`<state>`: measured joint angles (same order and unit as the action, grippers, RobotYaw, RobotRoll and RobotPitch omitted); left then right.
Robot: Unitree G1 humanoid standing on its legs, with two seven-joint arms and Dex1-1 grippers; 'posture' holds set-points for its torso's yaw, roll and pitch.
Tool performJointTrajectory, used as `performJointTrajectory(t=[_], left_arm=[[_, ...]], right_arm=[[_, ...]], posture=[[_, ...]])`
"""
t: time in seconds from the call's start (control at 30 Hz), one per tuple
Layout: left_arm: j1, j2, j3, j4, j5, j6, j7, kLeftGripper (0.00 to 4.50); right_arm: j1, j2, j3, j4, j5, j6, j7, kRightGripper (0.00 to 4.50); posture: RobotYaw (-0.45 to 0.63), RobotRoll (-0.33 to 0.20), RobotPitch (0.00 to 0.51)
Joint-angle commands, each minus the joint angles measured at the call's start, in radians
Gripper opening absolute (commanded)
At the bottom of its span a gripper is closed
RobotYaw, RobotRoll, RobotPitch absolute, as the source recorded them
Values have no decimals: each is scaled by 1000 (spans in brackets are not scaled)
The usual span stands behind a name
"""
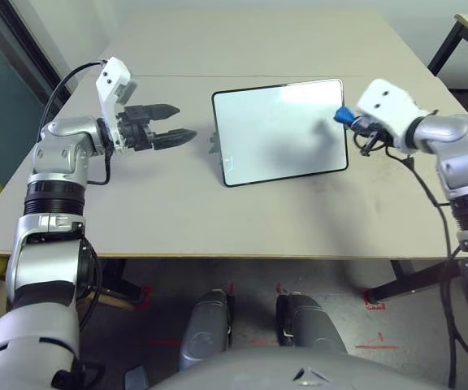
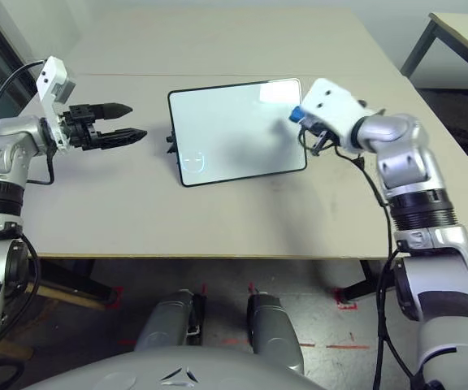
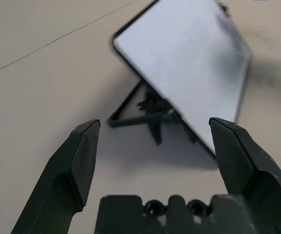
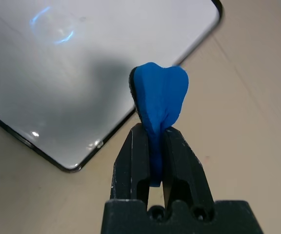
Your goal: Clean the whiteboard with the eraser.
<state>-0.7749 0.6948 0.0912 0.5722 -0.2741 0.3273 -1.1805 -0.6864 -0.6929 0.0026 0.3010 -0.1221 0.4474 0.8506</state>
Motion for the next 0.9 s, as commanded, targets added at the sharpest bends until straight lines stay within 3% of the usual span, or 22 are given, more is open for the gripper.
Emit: performJointTrajectory(t=[0.03,0.47,0.5,0.77,0.83,0.9], left_arm=[[24,22,48,22,-8,-17,53,4500],[86,48,88,10,-13,0,77,4500],[87,49,90,12,-11,-1,80,4500],[88,42,89,7,-18,10,74,4500],[87,40,86,4,-18,11,73,4500],[85,39,85,3,-18,11,73,4500]], right_arm=[[15,-14,-62,37,50,81,-39,141],[10,-29,-30,291,31,110,-150,141],[9,-26,-24,309,28,106,-154,895],[-39,-1,-8,441,38,84,-177,3884],[-51,0,-2,473,33,64,-181,4482],[-62,-1,-5,493,36,52,-183,4482]], posture=[[189,0,79],[203,0,73],[203,0,73],[204,0,73],[206,0,73],[206,0,73]])
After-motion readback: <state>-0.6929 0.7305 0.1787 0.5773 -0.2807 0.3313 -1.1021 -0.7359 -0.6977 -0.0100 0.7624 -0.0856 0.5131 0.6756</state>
